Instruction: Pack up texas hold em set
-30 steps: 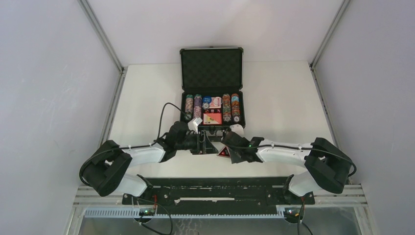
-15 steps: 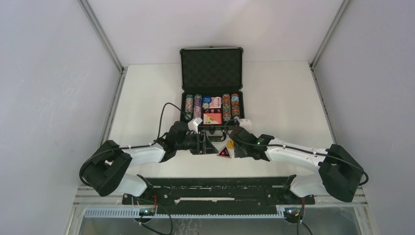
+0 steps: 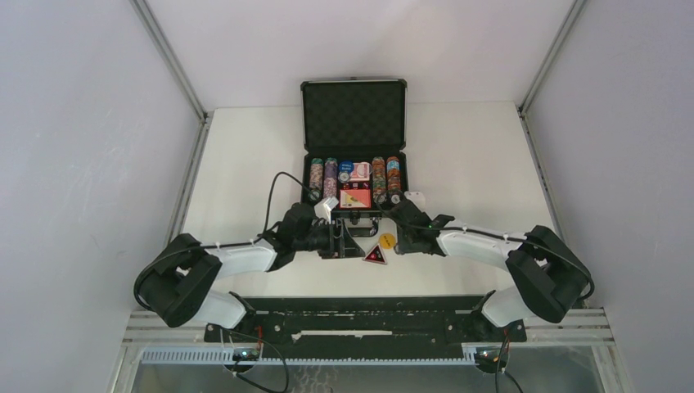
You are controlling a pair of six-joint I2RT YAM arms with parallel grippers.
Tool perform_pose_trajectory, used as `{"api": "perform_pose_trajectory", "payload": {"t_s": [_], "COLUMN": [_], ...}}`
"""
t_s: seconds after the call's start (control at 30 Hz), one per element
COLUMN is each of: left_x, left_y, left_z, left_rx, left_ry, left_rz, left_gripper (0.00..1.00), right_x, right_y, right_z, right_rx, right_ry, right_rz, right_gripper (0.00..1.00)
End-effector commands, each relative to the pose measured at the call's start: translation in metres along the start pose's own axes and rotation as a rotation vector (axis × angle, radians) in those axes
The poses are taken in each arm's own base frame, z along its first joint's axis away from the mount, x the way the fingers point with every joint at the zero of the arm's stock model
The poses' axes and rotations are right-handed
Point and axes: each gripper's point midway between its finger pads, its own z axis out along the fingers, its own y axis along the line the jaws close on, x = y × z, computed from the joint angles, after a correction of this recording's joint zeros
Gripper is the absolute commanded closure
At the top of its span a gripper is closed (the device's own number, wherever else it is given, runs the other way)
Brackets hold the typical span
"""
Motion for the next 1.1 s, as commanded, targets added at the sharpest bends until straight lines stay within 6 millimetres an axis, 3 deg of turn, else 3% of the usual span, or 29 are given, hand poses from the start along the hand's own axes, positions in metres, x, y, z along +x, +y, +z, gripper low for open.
{"api": "perform_pose_trajectory", "payload": {"t_s": [0.0, 0.07, 0.17, 0.73, 1.07], "left_x": [-0.018, -0.018, -0.018, -0.027, -0.033], "left_y": [-0.020, -0.020, -0.021, -0.024, -0.022], "left_z": [0.003, 0.003, 0.002, -0.007, -0.011], "left_rx": [0.056, 0.057, 0.059, 0.053, 0.039], "left_ry": [-0.031, -0.032, -0.033, -0.083, -0.108], "left_rz": [0.056, 0.057, 0.058, 0.057, 0.054], "left_gripper": [0.29, 0.29, 0.29, 0.29, 0.29], "right_x": [0.013, 0.017, 0.024, 0.091, 0.102], "right_y": [0.009, 0.014, 0.022, 0.071, 0.090], "right_z": [0.004, 0.002, -0.005, -0.033, -0.043], "right_rx": [-0.015, -0.025, -0.046, -0.140, -0.201], "right_ry": [0.029, 0.036, 0.041, 0.137, 0.138], "right_rz": [-0.050, -0.060, -0.074, -0.176, -0.196], "right_gripper": [0.65, 0.74, 0.79, 0.81, 0.81]}}
